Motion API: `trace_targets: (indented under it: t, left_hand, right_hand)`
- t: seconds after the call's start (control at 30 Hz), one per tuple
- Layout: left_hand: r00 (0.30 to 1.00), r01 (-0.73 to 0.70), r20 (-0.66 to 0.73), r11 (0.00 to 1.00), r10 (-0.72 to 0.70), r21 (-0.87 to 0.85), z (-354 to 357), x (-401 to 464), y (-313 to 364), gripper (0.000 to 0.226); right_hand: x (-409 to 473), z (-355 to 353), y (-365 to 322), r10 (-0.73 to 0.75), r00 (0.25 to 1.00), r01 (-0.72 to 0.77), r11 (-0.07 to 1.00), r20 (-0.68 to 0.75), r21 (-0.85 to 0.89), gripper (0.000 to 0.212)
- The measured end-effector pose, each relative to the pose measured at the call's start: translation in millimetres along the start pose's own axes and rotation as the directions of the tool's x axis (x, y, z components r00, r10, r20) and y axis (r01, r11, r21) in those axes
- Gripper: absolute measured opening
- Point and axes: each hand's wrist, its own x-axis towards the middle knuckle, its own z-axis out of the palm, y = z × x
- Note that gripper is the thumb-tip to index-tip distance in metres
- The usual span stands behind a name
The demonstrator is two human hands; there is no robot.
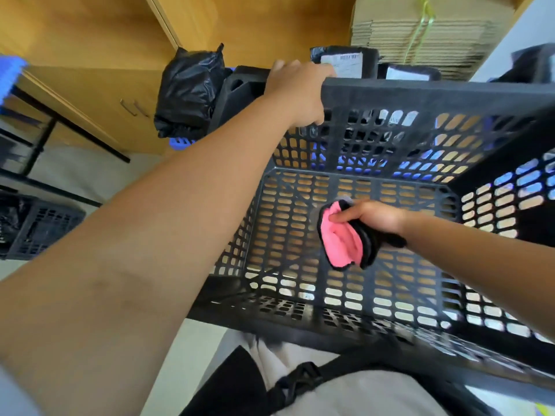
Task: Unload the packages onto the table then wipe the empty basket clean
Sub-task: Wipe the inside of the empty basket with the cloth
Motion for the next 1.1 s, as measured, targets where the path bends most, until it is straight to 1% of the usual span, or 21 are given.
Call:
trace_targets:
  t: [0.07,0.13,0.17,0.2,0.23,0.3,0.33,0.37,0.4,0.43,0.5,0.63,0.7,0.77,0.83,0.87,0.93,0.97,1.03,1.07,1.1]
  left_hand:
    - [1.0,-0.01,0.017,0.992,0.012,-0.126,-6.9,-13.6,2.4,0.085]
    - [0.993,-0.081,-0.101,0.967,0.058,-0.24,-11.6,-36.5,7.1,0.085]
    - [0.986,-0.148,-0.111,0.95,0.121,-0.276,-13.6,-51.4,10.4,0.082]
    - [0.977,-0.21,-0.05,0.923,0.205,-0.322,-14.2,-67.5,12.9,0.077]
    - [0.954,-0.242,0.076,0.896,0.289,-0.372,-14.7,-84.2,16.0,0.073]
    - [0.86,-0.241,0.329,0.878,0.391,-0.413,-11.7,-112.3,18.7,0.067]
    - [0.83,-0.241,0.38,0.876,0.409,-0.417,-7.4,-121.6,17.3,0.061]
    - [0.824,-0.242,0.382,0.869,0.419,-0.432,-2.2,-128.7,14.9,0.051]
    - [0.831,-0.245,0.356,0.856,0.427,-0.456,2.2,-132.9,11.8,0.038]
    - [0.846,-0.245,0.319,0.843,0.427,-0.479,5.3,-135.8,8.3,0.027]
    - [0.883,-0.224,0.248,0.823,0.398,-0.523,9.2,-140.2,1.4,0.012]
    - [0.934,-0.123,0.193,0.775,0.302,-0.62,8.8,-150.4,-2.8,0.016]
    - [0.952,0.019,0.248,0.775,0.179,-0.631,7.3,-155.3,-3.2,0.027]
    - [0.931,0.207,0.359,0.715,0.066,-0.667,7.3,-161.6,-5.9,0.041]
    - [0.894,0.313,0.447,0.66,0.038,-0.683,10.9,-169.1,-7.8,0.046]
    - [0.887,0.32,0.46,0.666,0.039,-0.674,15.2,-171.2,-6.3,0.044]
    - [0.884,0.318,0.467,0.681,0.039,-0.66,18.8,-174.0,-5.8,0.041]
    - [0.877,0.33,0.478,0.677,0.038,-0.658,17.2,-174.4,-6.1,0.04]
    - [0.878,0.335,0.477,0.658,0.043,-0.675,10.1,-173.9,-10.2,0.04]
    - [0.9,0.305,0.434,0.663,0.033,-0.683,6.5,-173.6,-13.5,0.039]
    - [0.94,0.249,0.342,0.697,-0.005,-0.672,2.1,-173.8,-18.0,0.038]
  right_hand:
    - [-14.6,-3.5,-10.1,0.029,1.0,-0.029,0.987,0.007,0.157,0.018]
    - [-25.8,-7.7,-16.8,0.014,0.997,-0.038,0.954,0.08,0.298,0.015]
    - [-30.3,-8.7,-19.3,-0.001,0.994,-0.035,0.94,0.105,0.34,0.02]
    - [-32.7,-9.5,-20.4,-0.009,0.993,-0.034,0.932,0.118,0.361,0.024]
    - [-36.1,-9.3,-21.5,-0.007,0.992,-0.04,0.93,0.125,0.366,0.025]
    - [-41.4,-7.0,-22.2,-0.029,0.986,-0.027,0.943,0.164,0.333,0.039]
    - [-44.4,-4.2,-22.0,-0.042,0.984,-0.013,0.954,0.176,0.3,0.047]
    - [-48.4,-0.2,-22.5,-0.055,0.977,-0.004,0.961,0.205,0.277,0.048]
    - [-50.2,3.7,-22.4,-0.076,0.971,0.015,0.965,0.226,0.26,0.041]
    - [-53.2,9.3,-23.2,-0.1,0.966,0.038,0.967,0.237,0.254,0.032]
    - [-56.1,21.8,-22.8,-0.157,0.95,0.089,0.965,0.27,0.248,0.027]
    - [-55.1,42.4,-20.9,-0.203,0.948,0.164,0.972,0.244,0.169,0.041]
    - [-56.3,48.6,-23.5,-0.2,0.954,0.156,0.967,0.222,0.203,0.04]
    - [-58.6,52.9,-25.3,-0.158,0.962,0.08,0.942,0.222,0.325,0.035]
    - [-62.3,56.1,-25.2,-0.156,0.944,0.022,0.91,0.292,0.414,0.045]
    - [-63.8,56.4,-22.6,-0.184,0.917,0.018,0.906,0.354,0.423,0.047]
    - [-66.3,58.8,-21.4,-0.207,0.878,0.053,0.939,0.433,0.34,0.049]
    - [-66.4,58.4,-22.3,-0.186,0.882,0.086,0.967,0.434,0.241,0.05]
    - [-60.3,58.4,-25.9,-0.129,0.921,0.128,0.991,0.366,0.027,0.042]
    - [-53.7,57.7,-27.5,-0.108,0.942,0.133,0.989,0.319,-0.059,0.034]
    - [-44.3,56.6,-29.1,-0.088,0.967,0.127,0.98,0.238,-0.155,0.029]
